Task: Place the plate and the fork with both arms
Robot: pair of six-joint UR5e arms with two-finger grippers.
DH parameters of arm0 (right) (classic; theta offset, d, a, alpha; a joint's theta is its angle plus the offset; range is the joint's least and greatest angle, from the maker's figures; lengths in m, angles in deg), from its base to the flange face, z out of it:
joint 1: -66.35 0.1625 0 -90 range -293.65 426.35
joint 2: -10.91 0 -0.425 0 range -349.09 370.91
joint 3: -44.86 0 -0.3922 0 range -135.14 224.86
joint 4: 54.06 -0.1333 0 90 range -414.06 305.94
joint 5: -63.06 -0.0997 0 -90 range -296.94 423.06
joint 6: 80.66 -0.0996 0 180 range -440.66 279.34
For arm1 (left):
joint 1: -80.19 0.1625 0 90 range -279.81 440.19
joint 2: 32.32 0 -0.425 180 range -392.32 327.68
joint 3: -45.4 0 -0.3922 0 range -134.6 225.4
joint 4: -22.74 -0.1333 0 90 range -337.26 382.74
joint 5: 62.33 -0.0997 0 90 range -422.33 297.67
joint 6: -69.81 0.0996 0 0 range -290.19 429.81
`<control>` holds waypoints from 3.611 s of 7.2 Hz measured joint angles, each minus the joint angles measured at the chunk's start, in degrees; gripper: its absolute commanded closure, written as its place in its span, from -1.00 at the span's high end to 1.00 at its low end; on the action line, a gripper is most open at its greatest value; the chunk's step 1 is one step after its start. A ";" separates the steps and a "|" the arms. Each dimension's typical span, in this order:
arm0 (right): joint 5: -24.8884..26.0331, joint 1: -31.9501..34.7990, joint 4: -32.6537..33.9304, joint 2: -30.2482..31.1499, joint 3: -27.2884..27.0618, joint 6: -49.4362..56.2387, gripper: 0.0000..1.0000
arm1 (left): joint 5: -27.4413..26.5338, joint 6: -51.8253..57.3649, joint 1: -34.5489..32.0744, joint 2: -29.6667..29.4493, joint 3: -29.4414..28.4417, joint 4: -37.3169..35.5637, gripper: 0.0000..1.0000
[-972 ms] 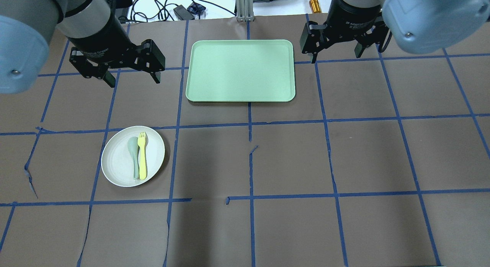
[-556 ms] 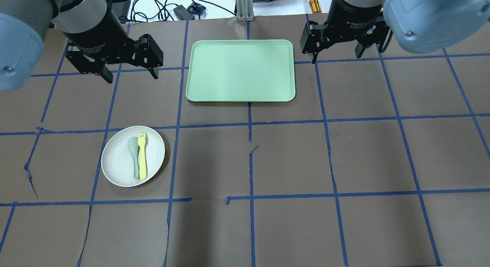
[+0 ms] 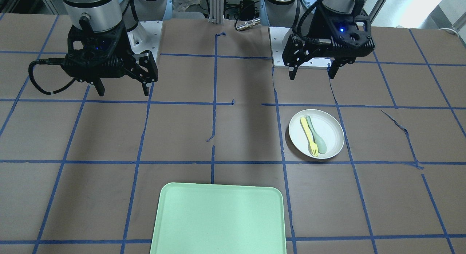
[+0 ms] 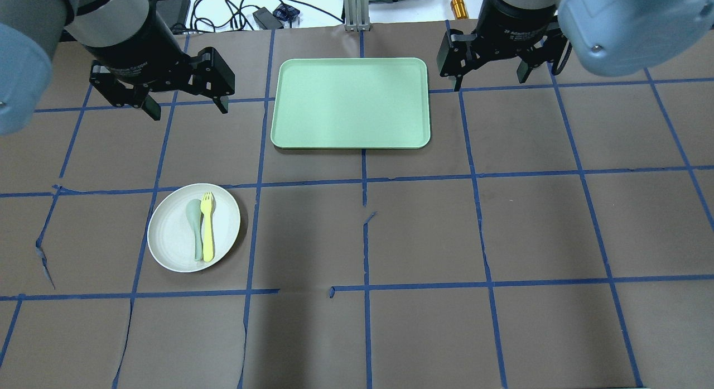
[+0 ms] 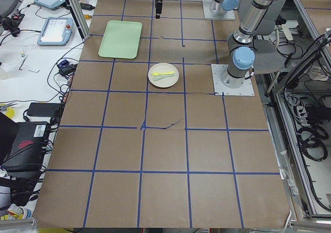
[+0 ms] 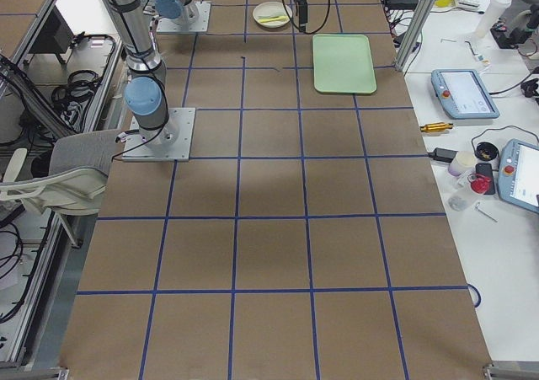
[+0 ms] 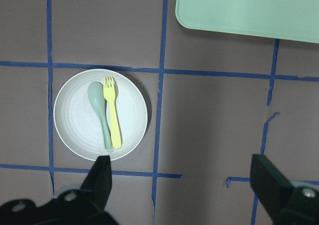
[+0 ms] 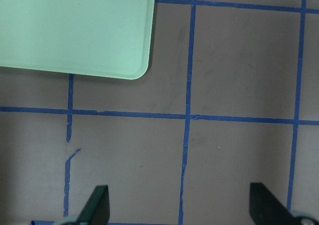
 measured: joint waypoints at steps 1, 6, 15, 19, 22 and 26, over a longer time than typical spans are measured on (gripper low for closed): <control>0.02 0.00 -0.06 0.03 0.01 -0.01 1.00 | -0.01 -0.02 0.00 0.17 0.31 0.00 1.00; 0.03 0.00 -0.12 0.16 0.01 -0.06 1.00 | 0.00 0.01 0.00 0.07 0.33 0.23 1.00; 0.02 0.00 -0.06 0.15 0.00 -0.06 1.00 | 0.17 -0.06 0.65 -0.30 0.26 0.08 1.00; -0.08 0.00 0.04 -0.03 -0.34 -0.06 1.00 | -0.01 8.25 11.52 -3.58 11.83 -11.08 1.00; -0.06 0.00 0.02 -0.04 -0.59 -0.06 1.00 | 0.77 23.71 23.92 -6.73 29.16 -31.48 0.84; -0.02 0.00 0.13 -0.10 -0.60 -0.03 1.00 | 1.38 33.02 30.78 -11.83 36.06 -39.13 -0.14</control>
